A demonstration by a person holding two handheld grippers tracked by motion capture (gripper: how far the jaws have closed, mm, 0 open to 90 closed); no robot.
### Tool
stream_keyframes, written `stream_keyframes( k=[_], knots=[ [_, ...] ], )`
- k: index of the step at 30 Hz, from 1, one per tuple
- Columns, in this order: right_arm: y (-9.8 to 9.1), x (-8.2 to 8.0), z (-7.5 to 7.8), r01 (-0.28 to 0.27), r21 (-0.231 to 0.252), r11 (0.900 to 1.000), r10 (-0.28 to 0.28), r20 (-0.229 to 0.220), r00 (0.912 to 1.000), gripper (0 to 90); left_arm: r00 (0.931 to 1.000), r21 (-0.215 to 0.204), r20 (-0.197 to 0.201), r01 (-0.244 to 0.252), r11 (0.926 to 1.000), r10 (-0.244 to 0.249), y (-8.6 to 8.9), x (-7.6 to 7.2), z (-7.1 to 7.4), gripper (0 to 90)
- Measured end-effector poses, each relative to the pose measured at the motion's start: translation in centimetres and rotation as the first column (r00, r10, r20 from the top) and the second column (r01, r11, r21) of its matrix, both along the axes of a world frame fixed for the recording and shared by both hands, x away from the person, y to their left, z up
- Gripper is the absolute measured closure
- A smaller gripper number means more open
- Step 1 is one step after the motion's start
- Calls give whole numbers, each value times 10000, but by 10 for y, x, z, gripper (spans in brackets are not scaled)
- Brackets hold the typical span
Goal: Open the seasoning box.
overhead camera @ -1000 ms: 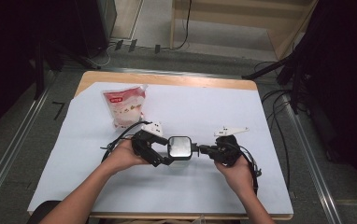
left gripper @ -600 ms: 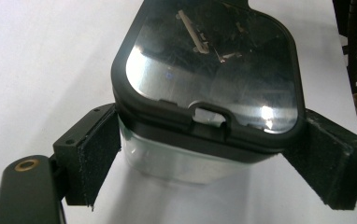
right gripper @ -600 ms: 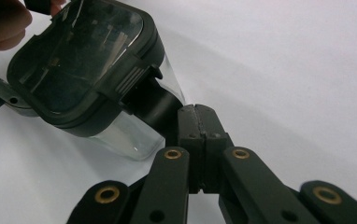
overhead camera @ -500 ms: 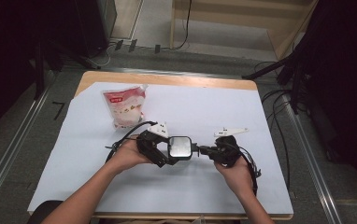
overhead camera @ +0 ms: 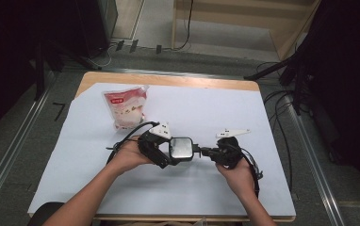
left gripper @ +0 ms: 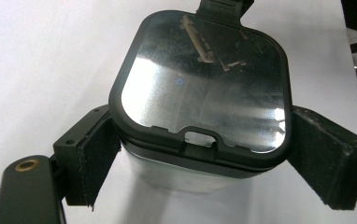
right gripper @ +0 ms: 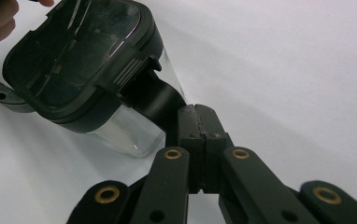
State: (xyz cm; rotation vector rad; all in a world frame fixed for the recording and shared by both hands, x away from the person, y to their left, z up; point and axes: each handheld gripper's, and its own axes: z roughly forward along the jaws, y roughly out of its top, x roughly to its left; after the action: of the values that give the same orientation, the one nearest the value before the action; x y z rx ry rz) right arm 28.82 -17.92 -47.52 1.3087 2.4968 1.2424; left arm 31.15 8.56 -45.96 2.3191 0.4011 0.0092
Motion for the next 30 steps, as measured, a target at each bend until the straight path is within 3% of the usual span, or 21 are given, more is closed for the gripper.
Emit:
stream_keyframes(
  k=[6, 7, 16, 21, 27, 30],
  knots=[
    [0, -1, 0, -35, -30, 10000, 35, -14, 10000, 900, 9999, 181, 136, 32, 9998, -34, -1, -1, 3, 154],
    [0, -1, 0, -37, -34, 10000, 37, -26, 10000, 900, 10000, -10, 77, -8, 10000, 8, 0, -1, 3, 154],
    [1, -1, 0, -2, -12, 10000, 2, -38, 10000, 900, 9990, -140, 452, -47, 9999, 54, -2, -4, 12, 154],
    [0, -1, 0, -37, 20, 10000, 37, -57, 10000, 900, 9997, -186, 228, -101, 9998, 105, -3, -3, 13, 149],
    [1, -1, 0, -58, 35, 10000, 58, -35, 10000, 900, 9990, -83, 433, -93, 9999, 97, -5, -5, 18, 151],
    [0, -1, 0, -86, 22, 10000, 86, -26, 10000, 900, 9996, -232, 254, -110, 9997, 116, -6, -3, 18, 147]
  ],
)
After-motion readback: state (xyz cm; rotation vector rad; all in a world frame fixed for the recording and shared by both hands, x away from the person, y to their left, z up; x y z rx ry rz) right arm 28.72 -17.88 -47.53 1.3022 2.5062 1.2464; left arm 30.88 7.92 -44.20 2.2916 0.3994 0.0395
